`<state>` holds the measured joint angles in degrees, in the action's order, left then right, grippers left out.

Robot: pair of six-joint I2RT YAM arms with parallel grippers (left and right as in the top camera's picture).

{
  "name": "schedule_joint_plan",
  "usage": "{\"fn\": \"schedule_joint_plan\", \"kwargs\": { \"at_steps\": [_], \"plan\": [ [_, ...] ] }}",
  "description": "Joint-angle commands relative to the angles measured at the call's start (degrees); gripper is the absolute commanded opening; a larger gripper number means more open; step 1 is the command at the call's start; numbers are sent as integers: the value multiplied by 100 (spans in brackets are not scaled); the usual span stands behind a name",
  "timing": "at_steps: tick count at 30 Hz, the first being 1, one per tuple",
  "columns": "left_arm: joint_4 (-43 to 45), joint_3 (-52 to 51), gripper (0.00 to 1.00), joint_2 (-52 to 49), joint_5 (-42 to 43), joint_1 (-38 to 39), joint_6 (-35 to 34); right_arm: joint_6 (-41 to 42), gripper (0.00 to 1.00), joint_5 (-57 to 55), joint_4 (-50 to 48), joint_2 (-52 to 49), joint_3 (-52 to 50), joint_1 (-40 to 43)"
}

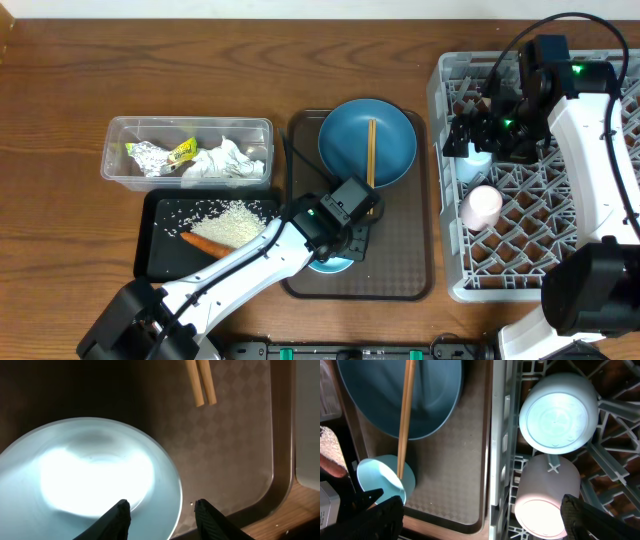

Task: Sort waste into correct bins and load items into the dishwasher rack
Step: 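Carry the empty bowl right and set it on the brown tray, then release the bowl and raise the left gripper above the trays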

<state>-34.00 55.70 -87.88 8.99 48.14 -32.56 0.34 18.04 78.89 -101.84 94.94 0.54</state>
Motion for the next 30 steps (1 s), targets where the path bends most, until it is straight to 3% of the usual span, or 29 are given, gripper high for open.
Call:
{"fn": "schedule_joint_plan", "kwargs": {
  "at_steps": [1, 10, 15, 19, 30],
  "plan": [
    [-114, 179, 46, 125, -70, -107, 133, -20, 99, 37, 13, -39, 96, -31],
    [-367, 1154, 48, 667, -166, -422, 450, -20, 99, 37, 15, -39, 96, -17],
    [-184, 1377, 48, 651, -831, -420, 468, -20, 99, 37, 13, -39, 96, -26],
    [195, 1375, 47, 474, -1340, -420, 494, -17, 99, 37, 15, -39, 96, -20],
    [1036, 1375, 47, -697, -1467, -420, 597, -20, 99, 37, 13, -39, 96, -20]
  ]
}}
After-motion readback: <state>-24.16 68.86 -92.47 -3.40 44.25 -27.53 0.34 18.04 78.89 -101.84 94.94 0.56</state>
